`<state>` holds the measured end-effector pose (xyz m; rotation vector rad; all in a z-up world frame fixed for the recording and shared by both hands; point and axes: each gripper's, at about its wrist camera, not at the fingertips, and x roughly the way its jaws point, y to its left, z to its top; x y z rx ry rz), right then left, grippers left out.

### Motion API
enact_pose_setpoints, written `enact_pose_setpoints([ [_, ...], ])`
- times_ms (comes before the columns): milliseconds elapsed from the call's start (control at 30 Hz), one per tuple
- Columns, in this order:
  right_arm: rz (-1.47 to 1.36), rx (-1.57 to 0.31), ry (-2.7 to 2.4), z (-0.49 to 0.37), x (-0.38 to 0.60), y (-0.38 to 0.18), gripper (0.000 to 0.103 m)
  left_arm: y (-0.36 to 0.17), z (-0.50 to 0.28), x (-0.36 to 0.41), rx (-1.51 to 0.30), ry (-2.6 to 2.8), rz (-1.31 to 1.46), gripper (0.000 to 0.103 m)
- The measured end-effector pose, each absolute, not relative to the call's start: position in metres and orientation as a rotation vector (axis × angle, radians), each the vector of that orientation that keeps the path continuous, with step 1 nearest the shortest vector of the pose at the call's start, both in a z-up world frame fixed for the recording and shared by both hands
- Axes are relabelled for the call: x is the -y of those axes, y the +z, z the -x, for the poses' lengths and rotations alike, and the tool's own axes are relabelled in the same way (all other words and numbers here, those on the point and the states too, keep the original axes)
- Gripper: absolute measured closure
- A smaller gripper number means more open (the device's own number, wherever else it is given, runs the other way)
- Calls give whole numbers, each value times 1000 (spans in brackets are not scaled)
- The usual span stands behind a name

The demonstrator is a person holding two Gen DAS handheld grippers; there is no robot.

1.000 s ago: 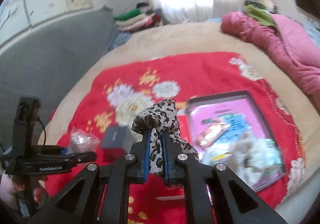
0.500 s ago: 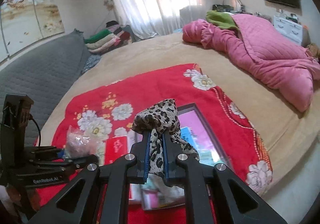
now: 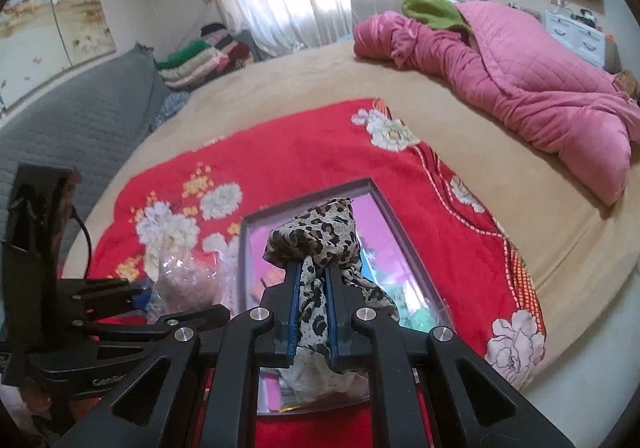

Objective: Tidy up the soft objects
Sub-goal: 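Carry the clear bag and leopard-print scrunchie over the pink book box with both tools, then open both tools to drop the clear bag and leopard scrunchie into the box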

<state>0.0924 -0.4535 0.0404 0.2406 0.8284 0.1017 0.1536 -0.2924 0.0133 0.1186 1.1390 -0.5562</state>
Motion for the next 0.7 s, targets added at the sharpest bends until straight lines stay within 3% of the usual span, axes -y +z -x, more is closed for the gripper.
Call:
enact_pose_setpoints([
  [300,-328,-979,120,-115,459,-22,88,-20,-161,304,-1216,-570,-150,64],
  [400,-431,-994,149,-117,466,-34,80,-28,-163,306,-1231,-566,-157,64],
  [433,-464,-998,155,-118,468,-37,72,-29,-164,307,-1236,-565,-158,64],
  [600,-532,-989,177,-118,470,-38,66,-35,-168,308,-1251,-568,-154,64],
  [700,-548,-962,187,-115,472,-31,55,-39,-169,310,-1266,-577,-149,64],
])
